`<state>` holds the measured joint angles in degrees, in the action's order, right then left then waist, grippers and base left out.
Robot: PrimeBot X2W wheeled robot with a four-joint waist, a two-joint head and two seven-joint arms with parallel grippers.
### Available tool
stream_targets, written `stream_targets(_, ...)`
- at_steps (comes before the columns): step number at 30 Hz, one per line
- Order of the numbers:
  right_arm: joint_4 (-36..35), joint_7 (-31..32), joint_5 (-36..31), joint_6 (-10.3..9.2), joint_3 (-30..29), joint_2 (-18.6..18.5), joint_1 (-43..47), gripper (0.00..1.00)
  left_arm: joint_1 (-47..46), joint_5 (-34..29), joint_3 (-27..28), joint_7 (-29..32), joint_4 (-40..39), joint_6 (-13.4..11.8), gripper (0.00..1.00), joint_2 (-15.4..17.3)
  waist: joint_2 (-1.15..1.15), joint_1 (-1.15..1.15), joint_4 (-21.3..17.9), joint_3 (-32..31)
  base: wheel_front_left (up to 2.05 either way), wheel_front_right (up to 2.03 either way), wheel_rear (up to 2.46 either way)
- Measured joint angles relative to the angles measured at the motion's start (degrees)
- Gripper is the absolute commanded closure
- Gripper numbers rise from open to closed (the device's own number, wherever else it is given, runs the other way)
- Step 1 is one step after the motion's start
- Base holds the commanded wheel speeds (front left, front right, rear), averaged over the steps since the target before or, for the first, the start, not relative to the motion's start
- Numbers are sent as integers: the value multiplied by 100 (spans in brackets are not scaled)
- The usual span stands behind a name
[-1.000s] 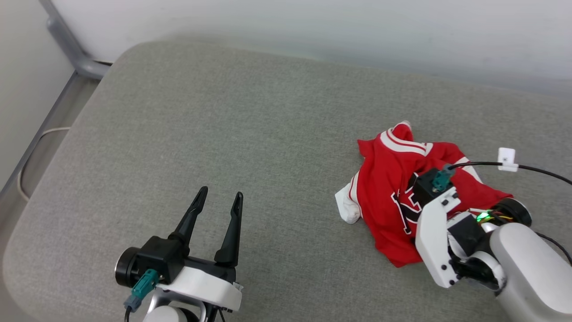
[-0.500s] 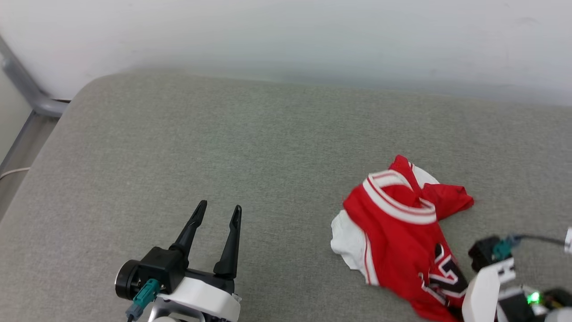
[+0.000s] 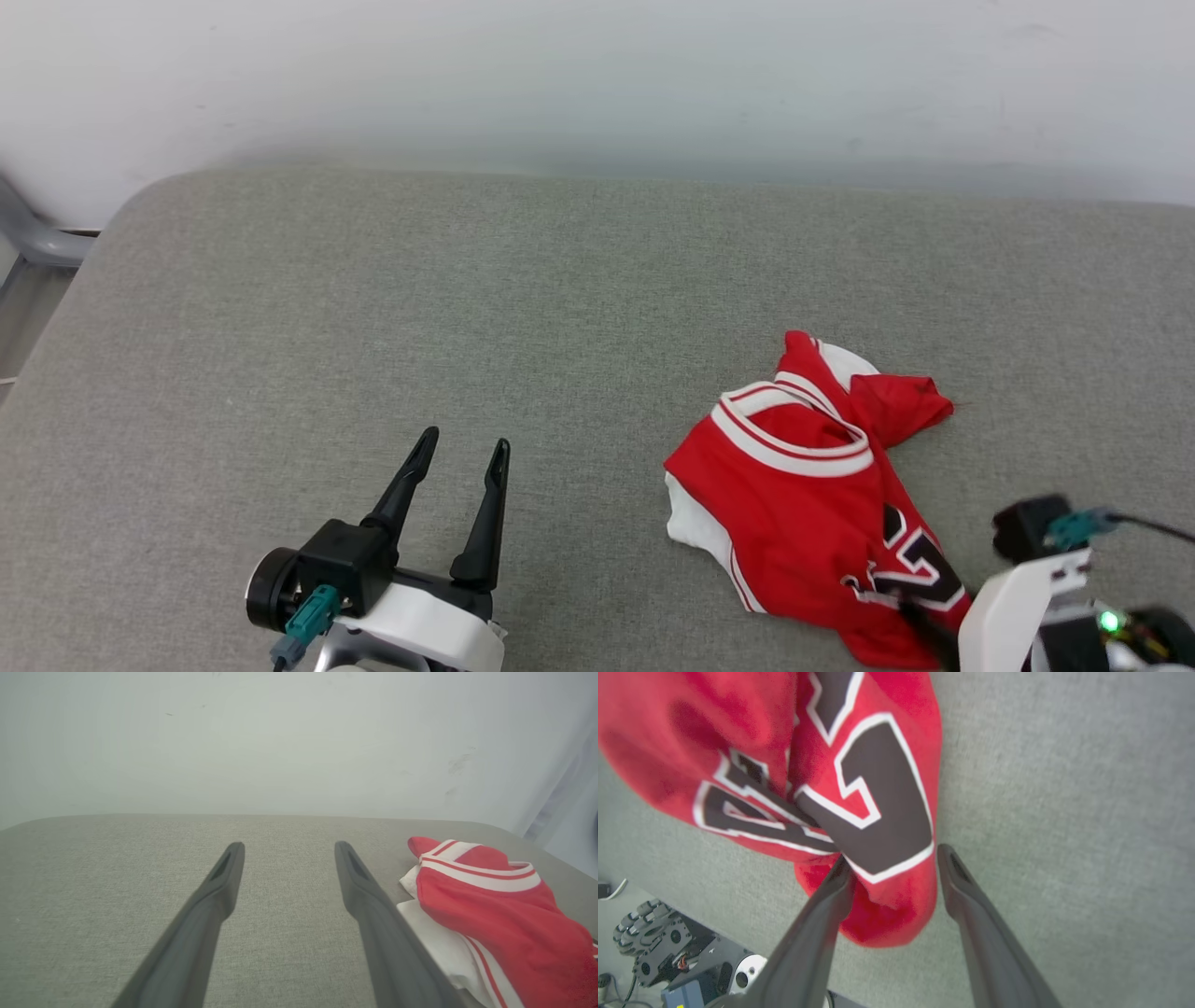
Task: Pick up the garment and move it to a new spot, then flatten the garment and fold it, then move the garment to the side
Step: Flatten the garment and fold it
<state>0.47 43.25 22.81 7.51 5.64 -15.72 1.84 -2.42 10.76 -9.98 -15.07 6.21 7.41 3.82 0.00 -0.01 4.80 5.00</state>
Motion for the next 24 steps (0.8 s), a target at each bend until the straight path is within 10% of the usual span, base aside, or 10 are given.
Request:
stream_targets(17, -376, -3775, -332, 0, -887, 268, -431, 0, -187, 371, -901, 76, 639, 0, 0, 220, 0, 0, -198, 130, 0, 0, 0)
stream_targets(24, -210, -3924, -501, 0, -918, 310, -524, 0, -1063, 1211, -1847, 2287, 849, 0, 0, 460, 0, 0, -275, 267, 0, 0, 0)
